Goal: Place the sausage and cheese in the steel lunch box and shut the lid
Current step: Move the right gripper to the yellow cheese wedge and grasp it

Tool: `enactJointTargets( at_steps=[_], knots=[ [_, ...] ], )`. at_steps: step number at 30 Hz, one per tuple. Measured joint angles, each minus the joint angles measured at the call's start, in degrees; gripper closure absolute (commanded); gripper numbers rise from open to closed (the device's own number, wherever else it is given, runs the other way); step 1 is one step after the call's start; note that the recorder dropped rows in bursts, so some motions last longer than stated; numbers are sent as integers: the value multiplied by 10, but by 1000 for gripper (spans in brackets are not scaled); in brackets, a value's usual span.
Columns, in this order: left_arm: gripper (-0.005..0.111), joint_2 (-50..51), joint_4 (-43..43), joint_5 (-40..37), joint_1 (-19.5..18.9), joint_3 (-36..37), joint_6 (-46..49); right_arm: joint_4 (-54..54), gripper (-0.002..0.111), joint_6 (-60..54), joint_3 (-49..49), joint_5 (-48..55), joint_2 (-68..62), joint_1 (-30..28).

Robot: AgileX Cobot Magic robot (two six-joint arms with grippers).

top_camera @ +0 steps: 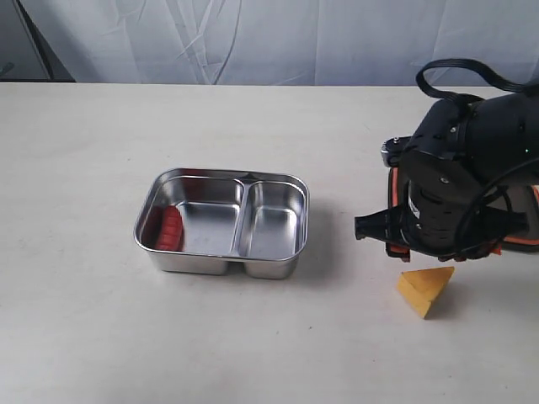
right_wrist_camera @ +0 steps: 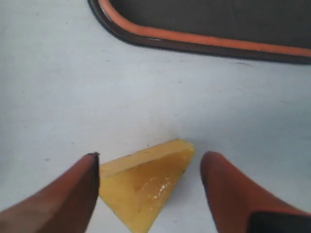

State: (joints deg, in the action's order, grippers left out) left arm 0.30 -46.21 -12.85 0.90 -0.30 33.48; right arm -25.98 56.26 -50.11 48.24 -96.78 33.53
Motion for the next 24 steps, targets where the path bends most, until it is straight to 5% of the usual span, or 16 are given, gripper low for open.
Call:
enactJointTargets(
  at_steps=[14, 16, 19, 21, 24],
  knots=[
    [107, 0, 0, 0, 0, 0, 0, 62, 41, 6, 0, 31, -63, 0],
    [107, 0, 0, 0, 0, 0, 0, 62, 50, 6, 0, 31, -70, 0],
    [107, 0, 0, 0, 0, 0, 0, 55, 91, -2, 0, 12, -80, 0],
    [107, 0, 0, 0, 0, 0, 0, 34, 109, -7, -1, 11, -84, 0],
    [107, 0, 0, 0, 0, 0, 0, 4, 109, -29, -2, 15, -89, 0]
  ],
)
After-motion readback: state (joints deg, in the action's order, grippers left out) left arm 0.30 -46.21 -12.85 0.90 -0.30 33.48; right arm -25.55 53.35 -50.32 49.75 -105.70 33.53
